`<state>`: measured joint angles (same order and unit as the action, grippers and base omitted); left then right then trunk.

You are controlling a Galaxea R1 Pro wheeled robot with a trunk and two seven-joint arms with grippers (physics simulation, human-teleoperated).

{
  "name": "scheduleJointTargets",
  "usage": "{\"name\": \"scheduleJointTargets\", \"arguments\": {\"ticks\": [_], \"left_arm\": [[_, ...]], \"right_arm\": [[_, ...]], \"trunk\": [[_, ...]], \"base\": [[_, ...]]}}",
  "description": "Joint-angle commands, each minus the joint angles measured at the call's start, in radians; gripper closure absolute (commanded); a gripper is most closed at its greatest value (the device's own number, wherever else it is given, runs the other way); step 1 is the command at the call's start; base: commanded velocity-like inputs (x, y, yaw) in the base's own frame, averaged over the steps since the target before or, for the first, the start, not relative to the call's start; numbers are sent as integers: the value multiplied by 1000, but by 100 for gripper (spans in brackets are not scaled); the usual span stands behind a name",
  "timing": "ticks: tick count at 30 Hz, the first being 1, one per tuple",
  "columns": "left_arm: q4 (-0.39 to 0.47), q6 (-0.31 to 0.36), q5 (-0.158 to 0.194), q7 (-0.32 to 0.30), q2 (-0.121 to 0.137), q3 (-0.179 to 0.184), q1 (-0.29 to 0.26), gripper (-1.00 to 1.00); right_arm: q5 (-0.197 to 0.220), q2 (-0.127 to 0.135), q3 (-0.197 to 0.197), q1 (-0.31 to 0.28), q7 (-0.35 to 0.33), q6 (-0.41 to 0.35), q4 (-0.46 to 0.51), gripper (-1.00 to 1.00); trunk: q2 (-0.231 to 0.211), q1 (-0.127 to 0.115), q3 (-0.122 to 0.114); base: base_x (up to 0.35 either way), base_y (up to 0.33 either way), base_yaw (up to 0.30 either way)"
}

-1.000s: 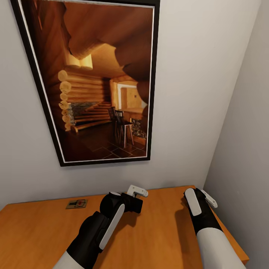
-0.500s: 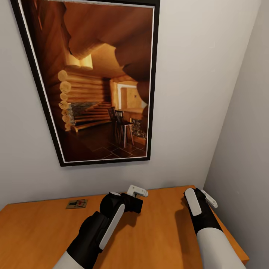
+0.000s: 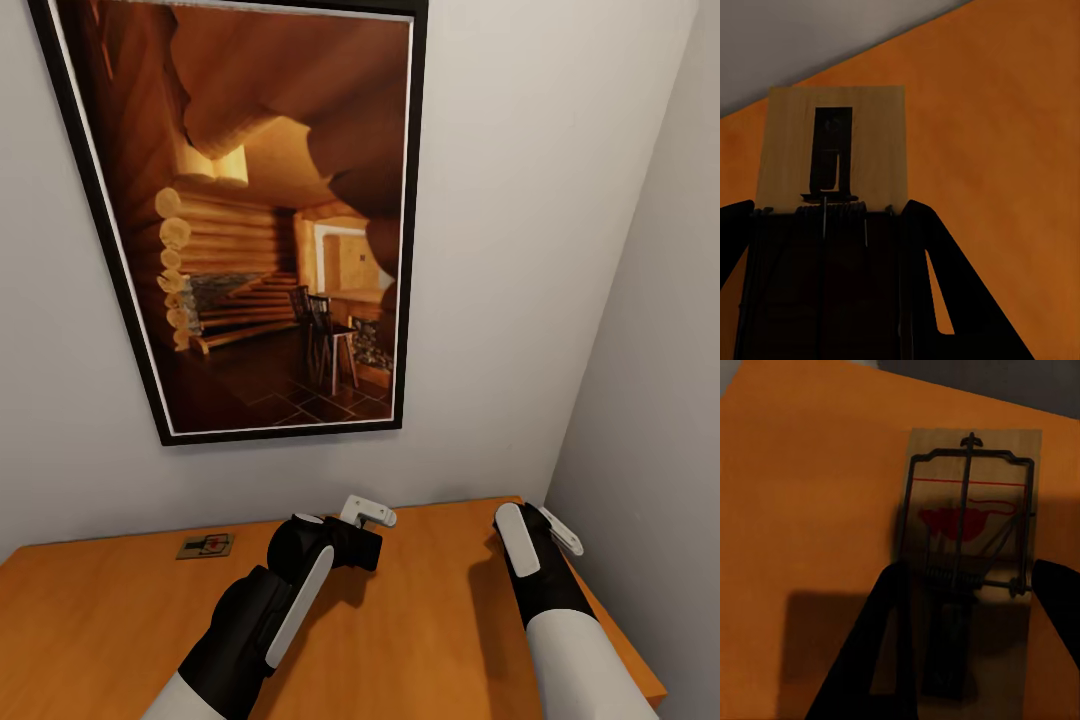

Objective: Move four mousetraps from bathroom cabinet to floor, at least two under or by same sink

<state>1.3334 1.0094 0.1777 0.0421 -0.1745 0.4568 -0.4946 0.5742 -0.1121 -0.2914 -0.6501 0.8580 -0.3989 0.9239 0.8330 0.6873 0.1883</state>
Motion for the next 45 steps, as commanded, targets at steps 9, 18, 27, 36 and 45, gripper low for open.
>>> {"name": "scheduleJointTargets", "arguments": {"ticks": [9,18,27,36,45], "left_arm": [[1,5,3,4,0,0,-1,100],[1,5,3,4,0,0,-1,100],[1,5,3,4,0,0,-1,100],[1,5,3,4,0,0,-1,100],[1,5,3,4,0,0,-1,100]], "right_arm": [[-1,0,-3,0,4,-12,-21,100],[0,0,-3,0,-3,-14,-21,100],[0,0,-3,0,-5,-17,-21,100],[0,0,-3,0,-6,-17,-21,100],[0,0,-3,0,-7,-22,-20,100]], "trunk": [[1,0,2],[1,0,2],[1,0,2],[1,0,2],[-27,-15,-11]], "base": [[0,0,0],[0,0,0],[0,0,0],[0,0,0],[0,0,0]]}}
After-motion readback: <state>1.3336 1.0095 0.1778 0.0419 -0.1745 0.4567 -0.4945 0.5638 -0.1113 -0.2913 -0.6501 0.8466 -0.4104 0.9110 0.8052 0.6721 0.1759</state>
